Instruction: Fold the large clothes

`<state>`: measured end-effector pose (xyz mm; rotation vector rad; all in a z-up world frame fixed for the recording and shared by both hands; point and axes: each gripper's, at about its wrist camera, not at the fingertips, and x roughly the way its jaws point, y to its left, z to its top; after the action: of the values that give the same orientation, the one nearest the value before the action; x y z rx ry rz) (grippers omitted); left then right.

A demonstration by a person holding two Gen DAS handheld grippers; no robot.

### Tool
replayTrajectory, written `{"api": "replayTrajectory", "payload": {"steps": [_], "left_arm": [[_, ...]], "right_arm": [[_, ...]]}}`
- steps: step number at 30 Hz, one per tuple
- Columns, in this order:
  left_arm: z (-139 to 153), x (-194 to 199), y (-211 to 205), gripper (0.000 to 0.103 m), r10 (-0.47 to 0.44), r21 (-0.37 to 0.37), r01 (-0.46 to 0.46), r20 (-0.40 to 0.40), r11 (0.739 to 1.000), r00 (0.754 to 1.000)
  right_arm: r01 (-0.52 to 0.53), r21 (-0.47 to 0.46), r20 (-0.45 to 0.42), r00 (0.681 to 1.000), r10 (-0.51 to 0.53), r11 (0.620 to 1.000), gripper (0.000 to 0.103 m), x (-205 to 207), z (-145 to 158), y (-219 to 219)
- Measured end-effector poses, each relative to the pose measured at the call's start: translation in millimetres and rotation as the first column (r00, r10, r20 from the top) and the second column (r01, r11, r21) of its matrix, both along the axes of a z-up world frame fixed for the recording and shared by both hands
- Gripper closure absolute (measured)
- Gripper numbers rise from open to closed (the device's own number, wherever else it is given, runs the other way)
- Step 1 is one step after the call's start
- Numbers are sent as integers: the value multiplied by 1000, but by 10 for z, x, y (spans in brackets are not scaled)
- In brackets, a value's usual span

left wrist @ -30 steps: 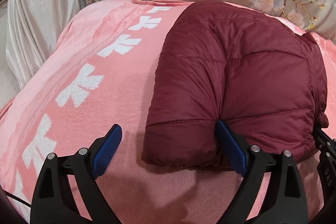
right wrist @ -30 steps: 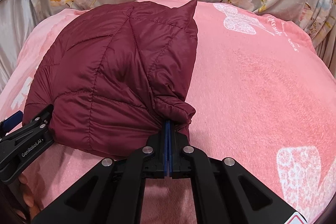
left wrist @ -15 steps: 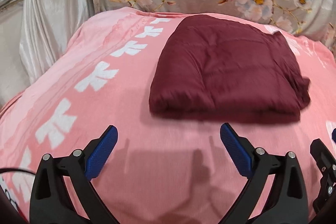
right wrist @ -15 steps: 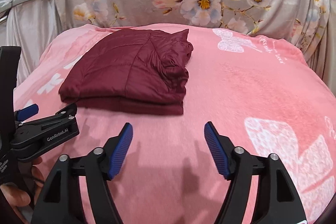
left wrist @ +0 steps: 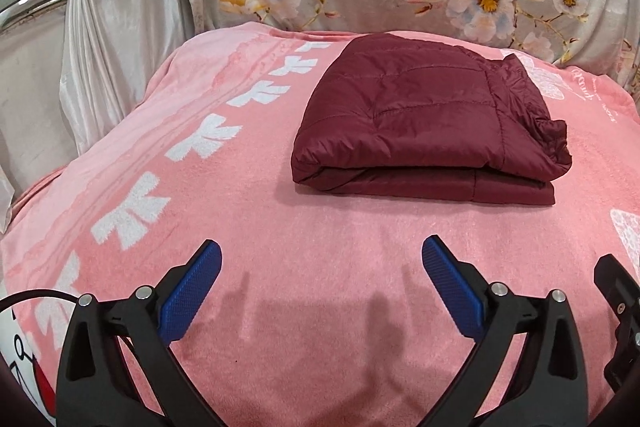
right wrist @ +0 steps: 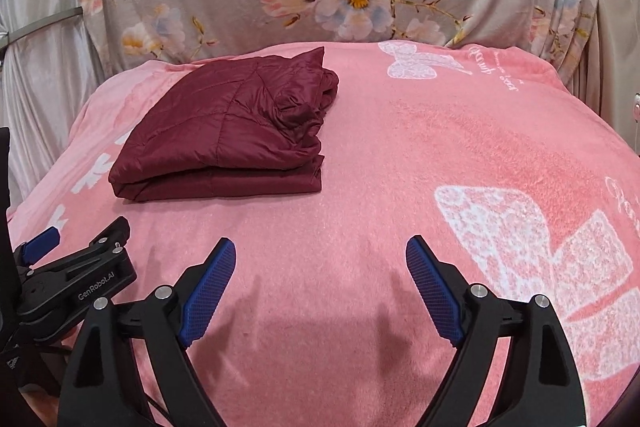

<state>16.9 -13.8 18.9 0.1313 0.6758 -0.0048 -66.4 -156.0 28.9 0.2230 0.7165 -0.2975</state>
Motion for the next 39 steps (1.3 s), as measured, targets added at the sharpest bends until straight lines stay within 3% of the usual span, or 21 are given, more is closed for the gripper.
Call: {"api": "replayTrajectory", "payload": {"steps": [10,39], "left_arm": [[-18,7,14,5,-4,-4,4,-2,1000,1000],[20,-38,-12,5,-8,10,8,28,1000,1000]], "right_arm": [[-4,-35,-54,999,2,999,18,76,-52,79],[-36,-132,-61,998,28,991,18,92,-11,266]]}}
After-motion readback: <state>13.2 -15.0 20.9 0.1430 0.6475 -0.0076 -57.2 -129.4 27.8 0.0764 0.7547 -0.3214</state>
